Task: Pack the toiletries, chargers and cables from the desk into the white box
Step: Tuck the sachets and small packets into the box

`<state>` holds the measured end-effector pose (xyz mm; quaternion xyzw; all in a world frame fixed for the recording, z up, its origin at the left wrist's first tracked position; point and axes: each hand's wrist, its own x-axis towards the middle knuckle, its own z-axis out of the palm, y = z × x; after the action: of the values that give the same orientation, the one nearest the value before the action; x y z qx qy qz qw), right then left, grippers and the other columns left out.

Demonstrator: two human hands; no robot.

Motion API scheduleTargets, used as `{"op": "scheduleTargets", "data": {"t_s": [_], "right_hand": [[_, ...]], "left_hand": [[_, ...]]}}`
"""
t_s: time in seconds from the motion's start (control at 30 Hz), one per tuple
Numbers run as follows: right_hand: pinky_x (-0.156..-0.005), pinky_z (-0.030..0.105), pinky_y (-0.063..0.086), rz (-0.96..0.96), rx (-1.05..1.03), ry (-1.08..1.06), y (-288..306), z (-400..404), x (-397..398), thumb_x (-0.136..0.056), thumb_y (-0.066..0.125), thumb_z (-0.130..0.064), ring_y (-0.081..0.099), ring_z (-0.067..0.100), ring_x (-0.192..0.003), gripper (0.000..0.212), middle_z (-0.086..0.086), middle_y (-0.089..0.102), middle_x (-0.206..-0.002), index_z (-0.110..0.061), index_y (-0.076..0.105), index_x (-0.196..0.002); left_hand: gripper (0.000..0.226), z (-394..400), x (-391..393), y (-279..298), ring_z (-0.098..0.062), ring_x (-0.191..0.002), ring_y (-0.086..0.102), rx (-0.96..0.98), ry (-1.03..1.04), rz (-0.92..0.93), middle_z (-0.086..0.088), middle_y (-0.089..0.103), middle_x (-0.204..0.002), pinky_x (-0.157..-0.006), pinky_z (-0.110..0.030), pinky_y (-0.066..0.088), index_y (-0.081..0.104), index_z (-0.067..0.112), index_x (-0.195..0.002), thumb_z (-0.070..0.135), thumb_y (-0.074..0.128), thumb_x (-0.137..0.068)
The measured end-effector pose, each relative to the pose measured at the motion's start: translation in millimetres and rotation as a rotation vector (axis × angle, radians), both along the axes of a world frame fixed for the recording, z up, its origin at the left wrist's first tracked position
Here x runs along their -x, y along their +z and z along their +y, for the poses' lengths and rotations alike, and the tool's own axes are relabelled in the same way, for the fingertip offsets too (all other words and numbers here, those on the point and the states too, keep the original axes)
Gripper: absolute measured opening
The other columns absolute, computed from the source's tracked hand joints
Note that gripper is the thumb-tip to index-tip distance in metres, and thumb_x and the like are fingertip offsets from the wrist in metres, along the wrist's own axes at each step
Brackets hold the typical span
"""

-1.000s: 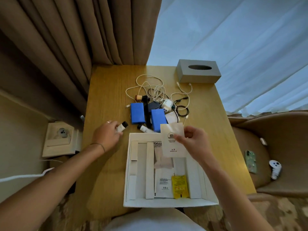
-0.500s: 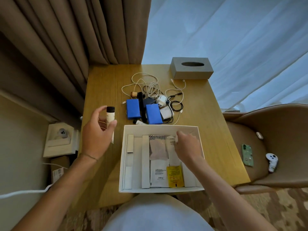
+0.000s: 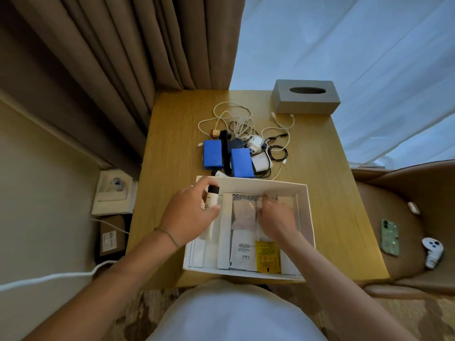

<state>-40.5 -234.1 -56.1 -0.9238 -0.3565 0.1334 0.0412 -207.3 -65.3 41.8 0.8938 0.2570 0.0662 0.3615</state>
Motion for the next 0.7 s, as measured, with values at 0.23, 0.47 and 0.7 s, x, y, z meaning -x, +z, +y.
{"op": "scheduleTargets", "data": {"t_s": [0.23, 0.47, 0.7], "right_hand": [[-0.059, 0.034, 0.059, 0.100, -0.121, 0.029, 14, -9, 9, -0.098, 0.052, -0.023, 0.063, 0.016, -0.067, 0.049, 0.002, 0.073, -0.097, -0.022, 0.039, -0.145], [-0.053, 0.032, 0.052, 0.079, -0.196, 0.158, 29, -12, 17, -0.097, 0.054, -0.026, 0.063, 0.018, -0.066, 0.063, 0.000, 0.069, -0.080, -0.025, 0.026, -0.153], [-0.064, 0.039, 0.058, 0.179, -0.247, 0.239, 37, -13, 7, -0.098, 0.051, -0.023, 0.064, 0.019, -0.069, 0.060, 0.003, 0.070, -0.085, -0.026, 0.028, -0.153]], "left_hand": [[0.040, -30, -16, -44, -0.006, -0.064, 0.060, -0.102, -0.092, 0.267, 0.010, 0.060, -0.075, -0.057, -0.029, 0.056, 0.039, 0.033, -0.091, 0.034, 0.078, -0.080], [0.044, -38, -20, -77, -0.021, -0.079, 0.063, -0.283, -0.129, 0.562, -0.003, 0.066, -0.091, -0.069, -0.035, 0.056, 0.046, 0.022, -0.115, 0.033, 0.075, -0.084], [0.024, -46, -18, -83, -0.021, -0.080, 0.061, -0.366, -0.111, 0.608, -0.004, 0.063, -0.096, -0.071, -0.036, 0.055, 0.058, 0.017, -0.110, 0.023, 0.069, -0.089]]}}
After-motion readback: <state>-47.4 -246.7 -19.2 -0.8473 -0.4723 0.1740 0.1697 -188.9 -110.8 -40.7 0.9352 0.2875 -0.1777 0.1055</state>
